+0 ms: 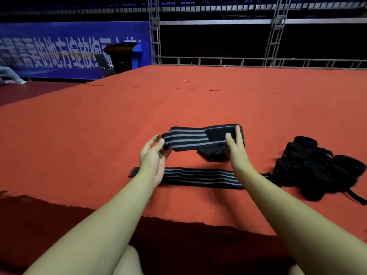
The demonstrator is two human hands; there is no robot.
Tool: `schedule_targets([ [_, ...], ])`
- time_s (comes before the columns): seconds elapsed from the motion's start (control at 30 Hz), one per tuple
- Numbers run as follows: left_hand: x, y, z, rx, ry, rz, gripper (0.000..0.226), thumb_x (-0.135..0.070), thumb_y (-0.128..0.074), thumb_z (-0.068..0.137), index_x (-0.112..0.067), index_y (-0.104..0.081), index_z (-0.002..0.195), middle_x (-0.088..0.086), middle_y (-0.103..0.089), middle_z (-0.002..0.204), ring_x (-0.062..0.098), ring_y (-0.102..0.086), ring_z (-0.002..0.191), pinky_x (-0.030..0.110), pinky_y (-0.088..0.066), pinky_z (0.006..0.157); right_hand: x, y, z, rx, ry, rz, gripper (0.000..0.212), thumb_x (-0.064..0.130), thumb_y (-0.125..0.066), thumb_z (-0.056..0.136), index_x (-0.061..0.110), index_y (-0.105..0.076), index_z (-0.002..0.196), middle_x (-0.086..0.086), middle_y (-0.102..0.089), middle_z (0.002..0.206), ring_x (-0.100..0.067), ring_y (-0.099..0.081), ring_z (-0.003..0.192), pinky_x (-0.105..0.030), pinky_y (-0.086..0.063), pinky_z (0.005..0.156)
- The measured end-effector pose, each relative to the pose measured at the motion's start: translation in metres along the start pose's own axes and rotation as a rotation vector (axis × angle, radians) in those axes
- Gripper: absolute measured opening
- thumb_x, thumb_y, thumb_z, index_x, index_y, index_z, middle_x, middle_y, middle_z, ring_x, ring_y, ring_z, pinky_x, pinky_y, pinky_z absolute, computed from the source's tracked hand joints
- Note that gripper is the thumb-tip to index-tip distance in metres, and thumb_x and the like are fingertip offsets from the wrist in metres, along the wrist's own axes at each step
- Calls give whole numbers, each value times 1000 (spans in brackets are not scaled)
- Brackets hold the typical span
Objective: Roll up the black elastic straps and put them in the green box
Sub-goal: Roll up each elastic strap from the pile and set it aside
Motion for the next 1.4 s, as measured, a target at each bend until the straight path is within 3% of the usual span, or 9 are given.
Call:
schedule_targets([
  [0.1, -14, 17, 9, -111, -76, 35, 27, 1, -56, 101, -10, -57, 126, 8, -71, 96, 15, -70, 83, 25, -59, 70, -1, 15, -4, 0, 48, -136, 69, 48, -47, 106, 36, -11, 163, 7, -19, 169, 0, -21, 146, -24, -16, 119],
  [0.2, -21, 41, 19, -259, -131, 175, 23, -3, -53, 103, -15, -59, 122, 6, -70, 94, 7, -70, 70, 23, -59, 62, -15, 29, -15, -7, 47, -275, 69, 45, -45, 107, 33, -8, 164, 5, -23, 168, -10, -20, 153, -21, -14, 116],
  [0.33, -22, 85, 30, -400, -222, 660, 20, -19, -50, 104, -30, -66, 110, 7, -70, 122, 23, -69, 103, 40, -56, 96, -41, 41, -39, -15, 3, -547, 70, 46, -43, 107, 35, -5, 164, -14, -48, 154, -31, -44, 143, -35, -32, 111],
  [0.43, -21, 101, 25, -402, -240, 842, 26, -21, -45, 107, -23, -66, 123, 5, -64, 128, 25, -62, 115, 37, -49, 103, -62, 48, -51, -11, -50, -857, 70, 57, -38, 104, 43, -3, 163, -20, -66, 125, -39, -59, 121, -46, -43, 103],
  [0.6, -14, 116, 28, -336, -303, 1136, 32, -18, -44, 108, -8, -60, 133, 17, -63, 133, 36, -57, 124, 42, -43, 105, -73, 62, -59, 6, -120, -1282, 73, 72, -20, 98, 39, -12, 162, -14, -64, 134, -36, -56, 127, -54, -26, 115],
  [0.7, -7, 122, 29, -331, -271, 1370, 33, -20, -42, 108, -7, -60, 132, 23, -64, 131, 44, -56, 122, 46, -42, 102, -75, 71, -64, 61, -200, -1356, 82, 84, -11, 90, 43, -13, 161, -8, -59, 143, -34, -50, 136, -66, -8, 119],
  [0.9, 3, 124, 32, -335, -250, 1690, 25, -26, -53, 104, -11, -68, 116, 23, -65, 120, 45, -51, 120, 46, -40, 103, -73, 70, -65, 47, -261, -1351, 88, 88, -5, 85, 44, -15, 160, -2, -58, 143, -30, -42, 143, -75, 1, 115],
  [1.1, 5, 118, 35, -348, -265, 1603, 25, -27, -54, 104, -11, -68, 117, 22, -70, 117, 46, -55, 117, 44, -42, 100, -73, 70, -67, 3, -286, -1304, 89, 89, -9, 85, 42, -18, 160, -3, -55, 146, -30, -34, 148, -74, -6, 116],
  [1.4, -7, 120, 37, -371, -395, 1261, 22, -22, -64, 99, -4, -75, 108, 19, -73, 113, 39, -64, 111, 45, -47, 101, -81, 67, -64, -74, -111, -1373, 72, 65, -26, 101, 19, -39, 155, -12, -72, 115, -32, -60, 116, -44, -35, 105],
])
Point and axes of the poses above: each hand's wrist, its own z-axis towards the middle knuckle, its own y-axis out of the back of the hand, x = y × z, the point moved 1 cm from there along z, towards the middle knuckle
